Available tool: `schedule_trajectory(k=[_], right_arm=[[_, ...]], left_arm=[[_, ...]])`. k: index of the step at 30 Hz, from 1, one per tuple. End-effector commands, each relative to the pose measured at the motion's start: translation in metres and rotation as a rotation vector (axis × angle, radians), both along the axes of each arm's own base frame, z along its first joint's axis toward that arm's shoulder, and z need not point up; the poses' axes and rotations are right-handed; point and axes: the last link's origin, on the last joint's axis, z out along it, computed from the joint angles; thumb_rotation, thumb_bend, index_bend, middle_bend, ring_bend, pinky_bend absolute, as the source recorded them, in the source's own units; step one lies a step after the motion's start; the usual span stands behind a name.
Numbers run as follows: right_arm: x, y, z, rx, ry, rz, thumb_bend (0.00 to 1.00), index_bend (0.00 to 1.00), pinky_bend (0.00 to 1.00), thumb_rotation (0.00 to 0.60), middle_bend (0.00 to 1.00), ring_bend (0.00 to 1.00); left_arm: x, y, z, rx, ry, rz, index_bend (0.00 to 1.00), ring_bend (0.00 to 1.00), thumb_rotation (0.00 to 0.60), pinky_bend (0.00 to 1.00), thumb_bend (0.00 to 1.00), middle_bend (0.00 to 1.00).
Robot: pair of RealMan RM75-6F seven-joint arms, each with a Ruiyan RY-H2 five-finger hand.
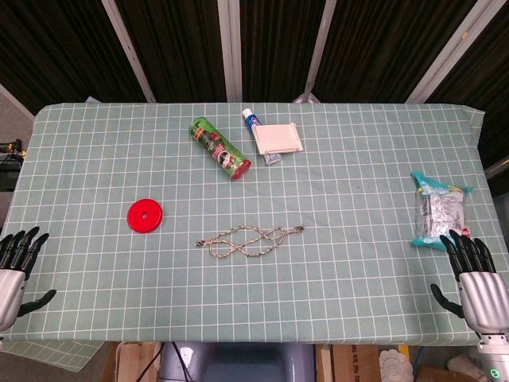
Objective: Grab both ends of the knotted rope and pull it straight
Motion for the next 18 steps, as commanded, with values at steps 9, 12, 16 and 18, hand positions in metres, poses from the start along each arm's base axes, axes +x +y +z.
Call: schedule_trajectory(k=[9,12,16,18], right_arm=[[0.009,-0.004,-0.005,0.02,-0.019,0.022,0.31,0.0,0.0,0.6,0.0,0.0],[0.019,-0.01,-0.01,0.037,-0.033,0.059,0.32,0.0,0.0,0.6,0.0,0.0],[0.041,-0.027,-0.023,0.072,-0.092,0.104,0.32,0.1,0.0,0.6,0.02,0.0],[0.054,-0.04,-0.032,0.094,-0.123,0.122,0.32,0.19,0.0,0.6,0.04,0.0]], left_arm=[[0.0,-0.001,0.001,0.003,0.0,0.0,0.01,0.0,0.6,0.0,0.0,0.0],[-0.001,0.0,0.002,0.006,-0.006,0.004,0.01,0.0,0.6,0.0,0.0,0.0],[-0.001,0.002,0.001,0.004,-0.009,0.007,0.01,0.0,0.6,0.0,0.0,0.0],[-0.001,0.002,0.001,0.004,-0.011,0.008,0.01,0.0,0.6,0.0,0.0,0.0]])
